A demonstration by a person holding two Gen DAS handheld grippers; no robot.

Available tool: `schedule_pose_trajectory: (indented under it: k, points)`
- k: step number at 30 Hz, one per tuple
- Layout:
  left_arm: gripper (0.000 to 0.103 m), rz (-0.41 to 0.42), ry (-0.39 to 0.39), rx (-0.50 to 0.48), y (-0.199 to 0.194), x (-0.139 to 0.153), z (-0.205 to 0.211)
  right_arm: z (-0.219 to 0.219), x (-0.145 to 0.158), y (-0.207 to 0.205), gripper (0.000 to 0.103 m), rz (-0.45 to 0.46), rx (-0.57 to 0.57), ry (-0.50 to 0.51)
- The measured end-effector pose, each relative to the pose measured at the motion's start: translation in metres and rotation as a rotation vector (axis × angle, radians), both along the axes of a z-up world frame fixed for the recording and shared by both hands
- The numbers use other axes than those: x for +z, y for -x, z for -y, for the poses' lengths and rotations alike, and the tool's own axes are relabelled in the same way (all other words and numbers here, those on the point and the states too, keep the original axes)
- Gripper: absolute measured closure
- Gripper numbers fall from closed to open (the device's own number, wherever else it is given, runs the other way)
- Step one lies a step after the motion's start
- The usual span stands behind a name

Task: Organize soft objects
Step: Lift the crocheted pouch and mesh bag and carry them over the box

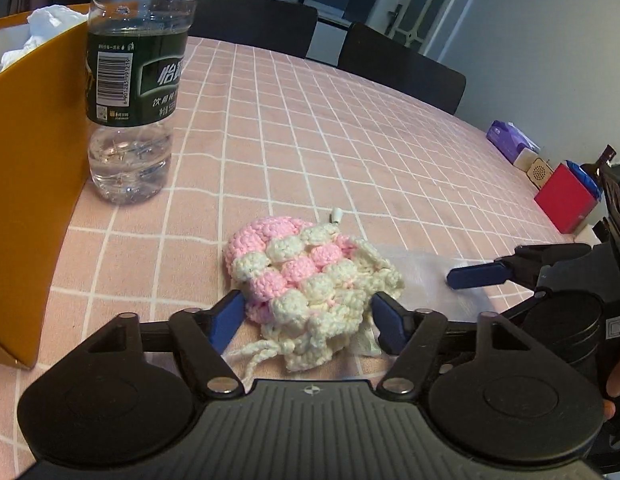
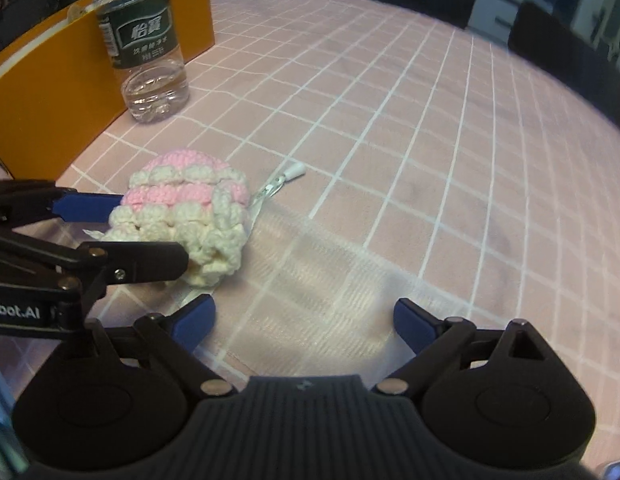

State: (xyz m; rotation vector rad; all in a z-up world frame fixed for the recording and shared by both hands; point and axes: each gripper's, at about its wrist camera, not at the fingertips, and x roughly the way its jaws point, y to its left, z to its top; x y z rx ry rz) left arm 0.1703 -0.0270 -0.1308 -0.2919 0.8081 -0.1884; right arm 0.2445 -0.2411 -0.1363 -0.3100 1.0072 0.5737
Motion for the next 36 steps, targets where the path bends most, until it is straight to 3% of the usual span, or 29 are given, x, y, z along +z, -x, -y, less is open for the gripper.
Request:
schedule_pose_trajectory:
  k: [2, 4, 7, 10, 12, 15, 23, 36]
  points:
    - [0.043, 0.009, -0.008, -0.001, 0.000, 0.000, 0.001, -0.002, 0.000, 0.003, 0.008, 0.009, 0.009, 0.002]
    - [0.050, 0.015, -0.016, -0.001, 0.001, 0.000, 0.001, -0.002, 0.003, 0.005, 0.012, 0.011, 0.014, 0.001]
    - [0.058, 0.023, -0.023, -0.008, 0.002, 0.000, 0.001, -0.005, 0.009, 0.011, 0.031, 0.024, 0.043, -0.007]
    - [0.065, 0.036, -0.038, -0.012, 0.004, 0.001, 0.002, -0.008, 0.014, 0.015, 0.055, 0.041, 0.067, -0.013]
    - [0.067, 0.044, -0.046, -0.013, 0.006, 0.002, 0.002, -0.007, 0.015, 0.015, 0.086, 0.053, 0.068, -0.010]
    - [0.068, 0.045, -0.053, -0.012, 0.008, 0.004, 0.002, -0.005, 0.015, 0.014, 0.103, 0.063, 0.061, 0.004]
    - [0.071, 0.096, -0.081, -0.024, 0.025, 0.024, -0.003, 0.002, 0.028, 0.013, 0.103, 0.052, 0.015, -0.024]
    - [0.071, 0.293, -0.113, -0.030, 0.088, 0.096, -0.035, -0.010, 0.113, 0.052, 0.103, 0.214, 0.066, -0.174]
